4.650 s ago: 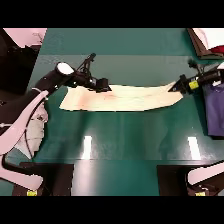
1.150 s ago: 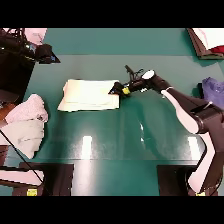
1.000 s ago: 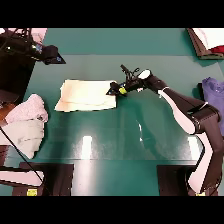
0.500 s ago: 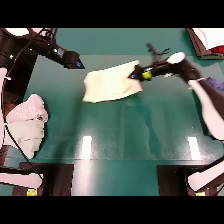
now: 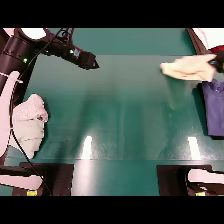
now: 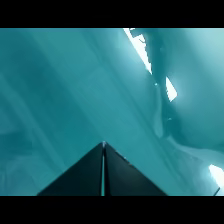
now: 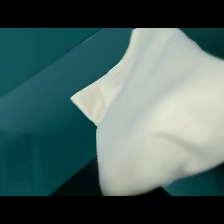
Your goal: Fold the shirts.
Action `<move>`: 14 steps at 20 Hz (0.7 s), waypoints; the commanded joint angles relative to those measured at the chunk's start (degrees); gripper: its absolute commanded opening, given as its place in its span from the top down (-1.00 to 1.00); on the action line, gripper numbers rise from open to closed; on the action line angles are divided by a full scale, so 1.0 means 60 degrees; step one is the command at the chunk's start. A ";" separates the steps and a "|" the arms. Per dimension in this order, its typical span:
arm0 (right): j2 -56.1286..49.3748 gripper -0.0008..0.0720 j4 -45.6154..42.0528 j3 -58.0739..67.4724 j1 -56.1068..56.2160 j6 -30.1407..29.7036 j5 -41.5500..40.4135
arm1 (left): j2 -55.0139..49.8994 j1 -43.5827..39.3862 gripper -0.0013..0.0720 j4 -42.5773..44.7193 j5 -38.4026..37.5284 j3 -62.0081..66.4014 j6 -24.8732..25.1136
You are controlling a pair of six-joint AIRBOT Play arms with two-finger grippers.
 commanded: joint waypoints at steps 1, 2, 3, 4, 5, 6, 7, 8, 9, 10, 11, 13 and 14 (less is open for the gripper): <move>0.0106 0.93 -0.0062 -0.0106 -0.1490 0.0047 -0.0528 | 0.0007 -0.0372 0.91 -0.0007 0.0670 0.0000 -0.0026; 0.0055 0.93 -0.0051 -0.0102 -0.1632 0.0047 -0.0605 | 0.0007 -0.0408 0.90 0.0000 0.0758 0.0000 -0.0022; 0.0047 0.93 -0.0058 -0.0102 -0.1734 0.0047 -0.0732 | 0.0007 -0.0455 0.90 0.0004 0.0794 0.0000 -0.0022; 0.0044 0.93 -0.0051 -0.0007 -0.1800 0.0047 -0.0783 | 0.0007 -0.0455 0.90 0.0004 0.0794 0.0000 -0.0022; 0.0044 0.93 -0.0051 0.0153 -0.1840 0.0047 -0.0765 | 0.0007 -0.0455 0.91 0.0004 0.0787 0.0000 -0.0022; 0.0047 0.93 -0.0055 0.0441 -0.1872 0.0047 -0.0616 | 0.0007 -0.0455 0.90 0.0007 0.0790 0.0000 -0.0022; 0.0044 0.93 -0.0058 0.0780 -0.1876 0.0047 -0.0437 | 0.0007 -0.0455 0.90 0.0015 0.0790 0.0000 -0.0018; 0.0062 0.93 -0.0066 0.1195 -0.1883 0.0044 -0.0189 | 0.0007 -0.0455 0.90 0.0029 0.0790 0.0000 -0.0018; 0.0146 0.93 -0.0091 0.1526 -0.1891 0.0044 0.0051 | 0.0004 -0.0455 0.90 0.0029 0.0780 0.0000 -0.0018; 0.0317 0.93 -0.0106 0.1778 -0.1905 0.0047 0.0259 | 0.0004 -0.0455 0.90 0.0033 0.0732 0.0000 -0.0015; 0.0503 0.93 -0.0178 0.1923 -0.1905 0.0044 0.0408 | 0.0007 -0.0455 0.91 0.0040 0.0656 0.0000 -0.0015; 0.0973 0.93 -0.0335 0.1949 -0.2025 0.0058 0.0616 | 0.0004 -0.0455 0.90 0.0062 0.0550 0.0000 -0.0015; 0.1162 0.93 -0.0495 0.1949 -0.2051 0.0073 0.0765 | 0.0004 -0.0455 0.90 0.0069 0.0499 0.0000 -0.0007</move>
